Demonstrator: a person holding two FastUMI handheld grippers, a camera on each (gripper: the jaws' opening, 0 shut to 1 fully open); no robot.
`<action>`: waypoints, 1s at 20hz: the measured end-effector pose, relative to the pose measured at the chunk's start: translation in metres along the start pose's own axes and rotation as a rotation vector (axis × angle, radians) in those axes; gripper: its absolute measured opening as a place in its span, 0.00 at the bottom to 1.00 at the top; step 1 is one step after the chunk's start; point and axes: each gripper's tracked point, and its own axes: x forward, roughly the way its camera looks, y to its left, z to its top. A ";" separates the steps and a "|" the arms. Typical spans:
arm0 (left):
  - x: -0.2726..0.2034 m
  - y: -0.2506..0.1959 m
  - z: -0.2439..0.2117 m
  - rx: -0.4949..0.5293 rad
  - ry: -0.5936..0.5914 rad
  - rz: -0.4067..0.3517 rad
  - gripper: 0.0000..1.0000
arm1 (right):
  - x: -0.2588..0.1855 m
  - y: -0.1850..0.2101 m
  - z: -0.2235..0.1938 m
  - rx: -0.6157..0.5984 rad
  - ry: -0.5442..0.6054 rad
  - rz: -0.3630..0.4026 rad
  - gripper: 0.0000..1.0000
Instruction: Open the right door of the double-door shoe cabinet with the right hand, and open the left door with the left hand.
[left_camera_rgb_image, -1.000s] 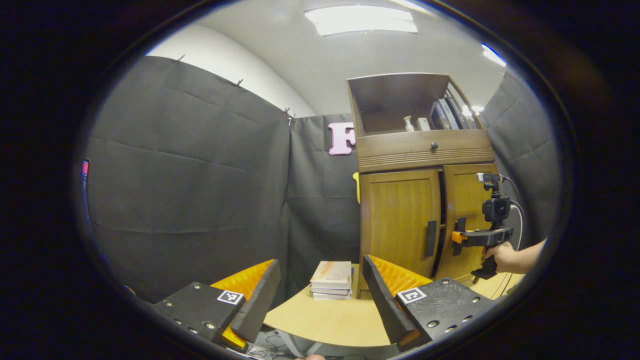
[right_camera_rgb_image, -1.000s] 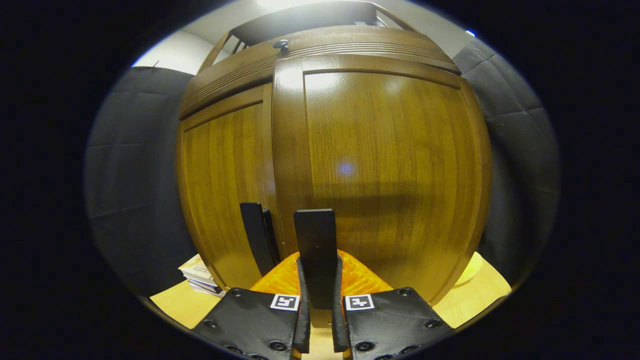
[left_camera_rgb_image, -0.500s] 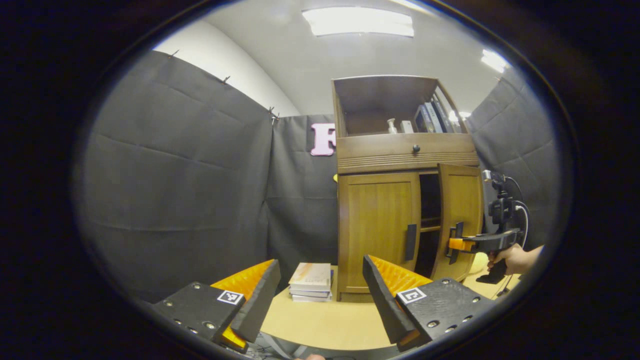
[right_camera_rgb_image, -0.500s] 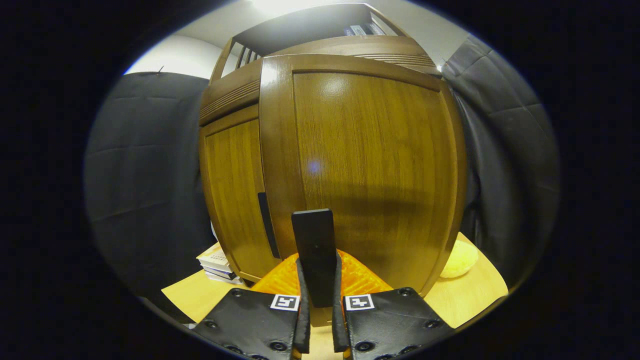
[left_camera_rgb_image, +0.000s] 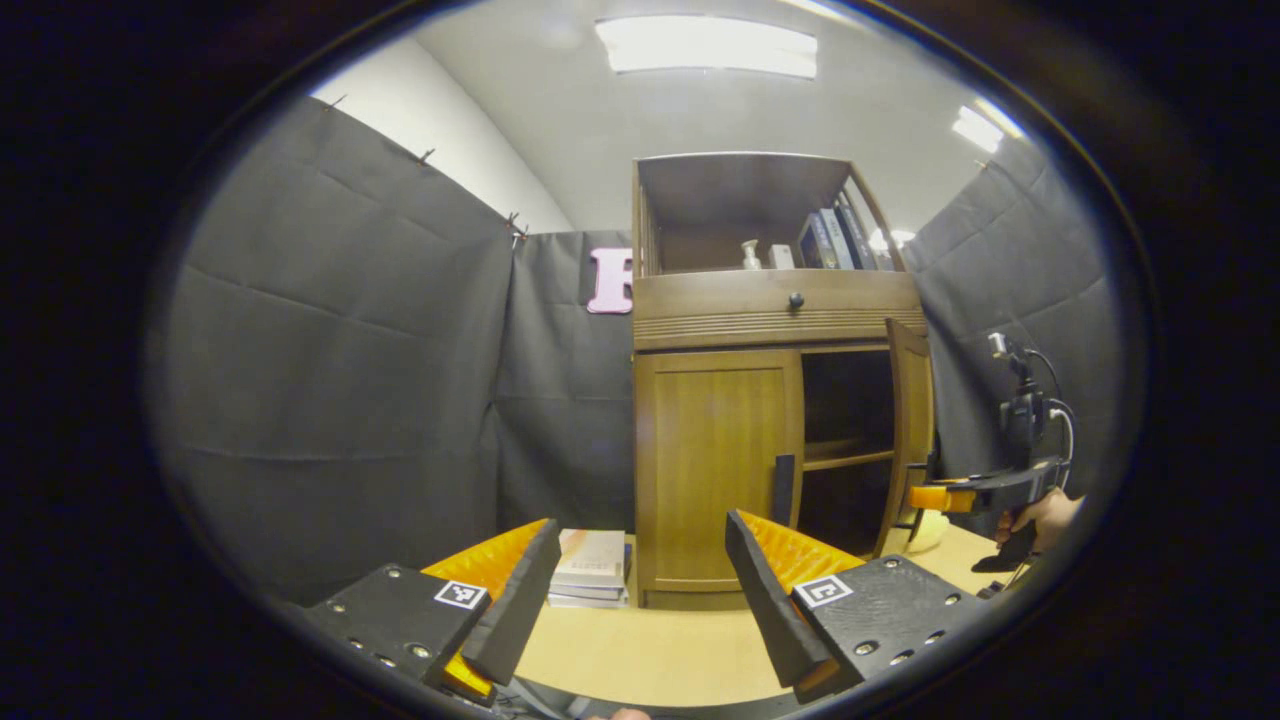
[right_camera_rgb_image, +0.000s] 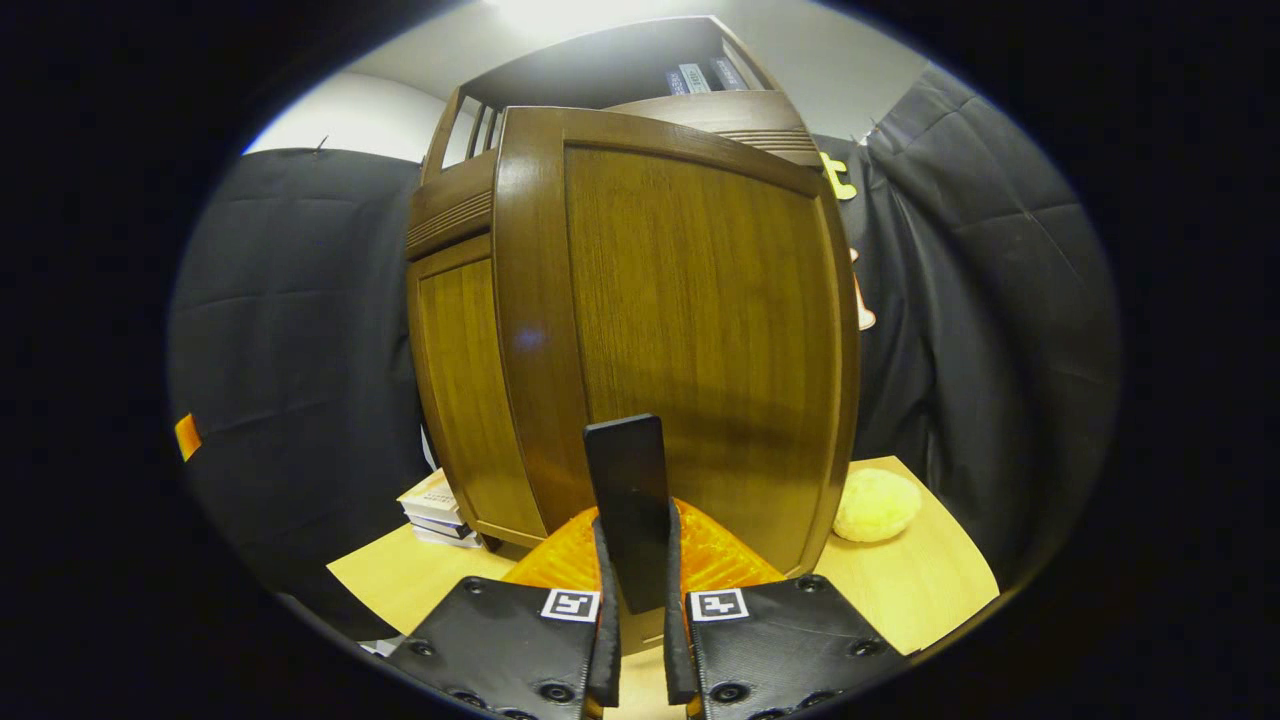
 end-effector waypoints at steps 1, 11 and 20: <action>0.001 -0.001 0.000 0.002 -0.001 -0.010 0.96 | -0.006 -0.004 0.000 -0.003 0.001 -0.006 0.19; 0.007 -0.010 -0.003 -0.008 0.019 -0.081 0.96 | -0.045 -0.053 -0.003 0.012 0.003 -0.053 0.19; 0.017 -0.022 -0.004 0.005 0.019 -0.115 0.96 | -0.069 -0.105 -0.002 0.032 -0.009 -0.165 0.14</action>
